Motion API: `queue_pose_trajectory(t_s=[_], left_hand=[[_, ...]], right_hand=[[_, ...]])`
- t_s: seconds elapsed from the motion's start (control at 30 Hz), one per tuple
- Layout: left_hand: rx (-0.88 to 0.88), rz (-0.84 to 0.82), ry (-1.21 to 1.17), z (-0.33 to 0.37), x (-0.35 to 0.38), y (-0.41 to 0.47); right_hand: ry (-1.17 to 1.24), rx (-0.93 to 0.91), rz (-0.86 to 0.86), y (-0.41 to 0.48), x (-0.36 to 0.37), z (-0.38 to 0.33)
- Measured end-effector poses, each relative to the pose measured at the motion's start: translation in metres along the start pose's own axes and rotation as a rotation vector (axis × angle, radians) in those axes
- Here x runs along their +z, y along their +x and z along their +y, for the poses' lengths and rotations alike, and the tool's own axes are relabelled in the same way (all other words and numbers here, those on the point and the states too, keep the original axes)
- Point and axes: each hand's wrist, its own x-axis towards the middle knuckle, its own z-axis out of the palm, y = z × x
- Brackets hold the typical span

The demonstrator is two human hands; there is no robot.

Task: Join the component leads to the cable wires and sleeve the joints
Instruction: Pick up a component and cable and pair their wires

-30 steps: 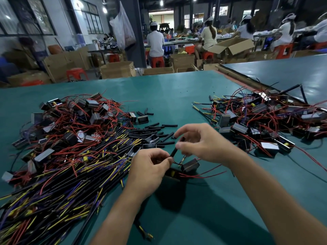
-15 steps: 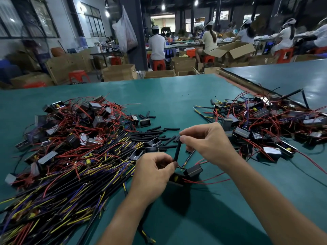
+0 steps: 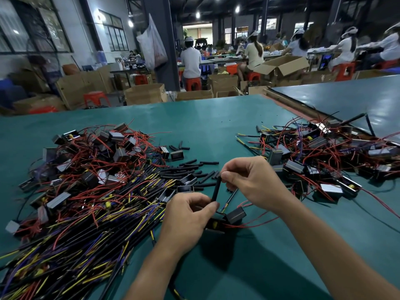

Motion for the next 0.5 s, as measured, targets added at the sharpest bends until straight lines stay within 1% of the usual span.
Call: queue_pose_trajectory(t_s=[0.1,0.2,0.3,0.4,0.5], left_hand=[[-0.006,-0.011,-0.005,0.0012,-0.0004,0.0005],[-0.009,-0.023,-0.012,0.0029,-0.0015,0.0007],[0.017,-0.018,-0.021,0.0053,-0.0008,-0.0014],[0.032,-0.006,-0.087,0.0073,0.0016,-0.0026],[0.023,-0.004,-0.099,0.0066,0.0001,-0.0012]], right_hand=[[-0.070,-0.052,0.012,-0.0007,0.0005,0.0014],[-0.088,-0.092,0.008,-0.0012,0.0001,0.0001],[-0.036,-0.086,-0.022,-0.0011,-0.0019,-0.0011],[0.030,-0.079,-0.080,-0.0020,-0.0031,-0.0015],[0.060,-0.091,-0.081,-0.0025,-0.0038,-0.0019]])
